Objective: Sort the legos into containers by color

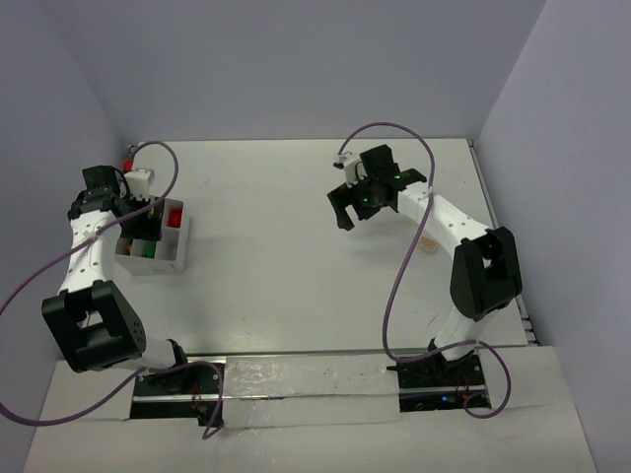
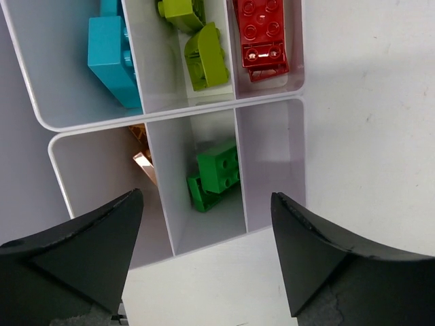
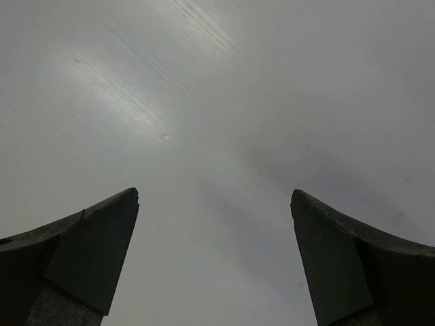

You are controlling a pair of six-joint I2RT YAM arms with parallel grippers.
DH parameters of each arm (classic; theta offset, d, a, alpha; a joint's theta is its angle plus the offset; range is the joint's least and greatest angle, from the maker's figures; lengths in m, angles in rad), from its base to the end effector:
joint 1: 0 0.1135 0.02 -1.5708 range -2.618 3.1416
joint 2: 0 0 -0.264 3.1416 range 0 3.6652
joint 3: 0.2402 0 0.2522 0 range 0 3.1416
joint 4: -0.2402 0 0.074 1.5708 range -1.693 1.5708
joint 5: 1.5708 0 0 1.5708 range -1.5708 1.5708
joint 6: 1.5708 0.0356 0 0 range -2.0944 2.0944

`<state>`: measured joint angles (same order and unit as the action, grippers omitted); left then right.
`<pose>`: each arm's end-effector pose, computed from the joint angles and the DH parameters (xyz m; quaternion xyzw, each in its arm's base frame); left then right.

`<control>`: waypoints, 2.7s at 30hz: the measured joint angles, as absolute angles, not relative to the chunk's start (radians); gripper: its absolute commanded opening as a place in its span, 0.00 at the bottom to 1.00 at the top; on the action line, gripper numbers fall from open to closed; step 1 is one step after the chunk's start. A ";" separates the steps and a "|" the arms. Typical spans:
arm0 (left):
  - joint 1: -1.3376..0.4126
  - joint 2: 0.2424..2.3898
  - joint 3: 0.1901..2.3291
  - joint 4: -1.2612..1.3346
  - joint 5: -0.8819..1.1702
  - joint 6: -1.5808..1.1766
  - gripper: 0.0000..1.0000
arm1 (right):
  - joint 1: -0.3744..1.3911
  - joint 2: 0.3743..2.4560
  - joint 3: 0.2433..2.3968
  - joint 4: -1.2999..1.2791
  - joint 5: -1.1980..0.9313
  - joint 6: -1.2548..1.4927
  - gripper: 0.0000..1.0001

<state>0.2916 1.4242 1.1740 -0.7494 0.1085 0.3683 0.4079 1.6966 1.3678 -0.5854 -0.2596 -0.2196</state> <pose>0.2815 0.0805 0.2801 0.0520 0.9568 0.0419 0.2830 0.3365 0.1554 0.2672 -0.3294 0.8799 0.1520 0.3068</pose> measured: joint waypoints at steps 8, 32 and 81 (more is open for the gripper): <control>0.287 1.424 1.271 -0.802 0.201 0.362 0.86 | 0.167 1.691 1.293 -0.702 -0.203 -0.416 1.00; 0.171 1.393 1.308 -0.872 0.290 0.312 0.84 | -0.090 1.857 1.291 -0.811 -0.138 -0.782 0.70; -0.227 1.292 1.032 -0.225 0.858 -0.721 0.83 | 0.729 1.759 1.685 -0.727 -0.593 -0.324 0.18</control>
<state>-0.2268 1.2922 1.0322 -0.2251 0.8579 -0.7215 0.7286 1.7590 1.6852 -0.7268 -0.5926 -0.3243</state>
